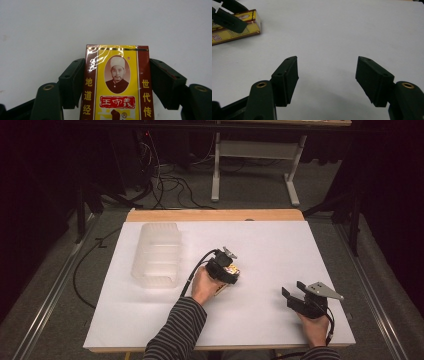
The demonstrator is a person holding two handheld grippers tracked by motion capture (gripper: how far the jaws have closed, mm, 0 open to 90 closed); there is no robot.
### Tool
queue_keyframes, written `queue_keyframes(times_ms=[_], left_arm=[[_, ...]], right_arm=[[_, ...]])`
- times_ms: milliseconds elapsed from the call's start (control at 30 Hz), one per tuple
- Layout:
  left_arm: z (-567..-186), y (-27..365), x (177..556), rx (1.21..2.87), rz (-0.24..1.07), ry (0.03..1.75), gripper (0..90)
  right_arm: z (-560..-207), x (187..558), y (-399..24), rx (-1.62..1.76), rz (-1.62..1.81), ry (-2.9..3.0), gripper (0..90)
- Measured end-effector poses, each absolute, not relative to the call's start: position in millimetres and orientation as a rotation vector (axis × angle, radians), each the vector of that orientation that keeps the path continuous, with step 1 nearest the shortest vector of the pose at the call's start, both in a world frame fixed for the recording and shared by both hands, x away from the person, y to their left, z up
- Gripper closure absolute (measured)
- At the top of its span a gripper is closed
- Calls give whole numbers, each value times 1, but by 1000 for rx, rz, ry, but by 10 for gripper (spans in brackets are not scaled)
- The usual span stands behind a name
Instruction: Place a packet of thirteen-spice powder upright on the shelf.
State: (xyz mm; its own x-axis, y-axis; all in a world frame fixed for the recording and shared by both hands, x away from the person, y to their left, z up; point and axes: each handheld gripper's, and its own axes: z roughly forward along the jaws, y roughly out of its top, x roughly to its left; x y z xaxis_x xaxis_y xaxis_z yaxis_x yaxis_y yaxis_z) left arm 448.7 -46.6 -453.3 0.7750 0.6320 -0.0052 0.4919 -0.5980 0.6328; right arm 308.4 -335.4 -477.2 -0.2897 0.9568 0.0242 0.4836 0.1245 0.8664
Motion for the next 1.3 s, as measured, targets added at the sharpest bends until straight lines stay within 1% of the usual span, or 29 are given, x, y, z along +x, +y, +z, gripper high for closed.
queue_keyframes(times_ms=[400,733,800,900,933,967,1000,1300], left_arm=[[-435,-42,438,2293,345,809,329],[-417,-28,431,2239,415,807,330],[-414,-27,428,2198,419,822,331],[-407,-22,426,2199,445,800,331],[-405,-21,425,2195,449,796,331],[-406,-22,423,2155,439,820,331],[-402,-18,423,2187,454,793,331],[-388,-4,418,2136,446,808,331]], right_arm=[[-477,308,-336,1386,1094,1842,349],[-477,308,-336,1389,1101,1840,348],[-477,307,-336,1387,1100,1838,349],[-477,307,-336,1385,1103,1836,348],[-477,307,-336,1382,1104,1835,349],[-477,307,-336,1385,1103,1835,348],[-477,307,-336,1385,1103,1835,349],[-477,307,-336,1382,1104,1833,349]])
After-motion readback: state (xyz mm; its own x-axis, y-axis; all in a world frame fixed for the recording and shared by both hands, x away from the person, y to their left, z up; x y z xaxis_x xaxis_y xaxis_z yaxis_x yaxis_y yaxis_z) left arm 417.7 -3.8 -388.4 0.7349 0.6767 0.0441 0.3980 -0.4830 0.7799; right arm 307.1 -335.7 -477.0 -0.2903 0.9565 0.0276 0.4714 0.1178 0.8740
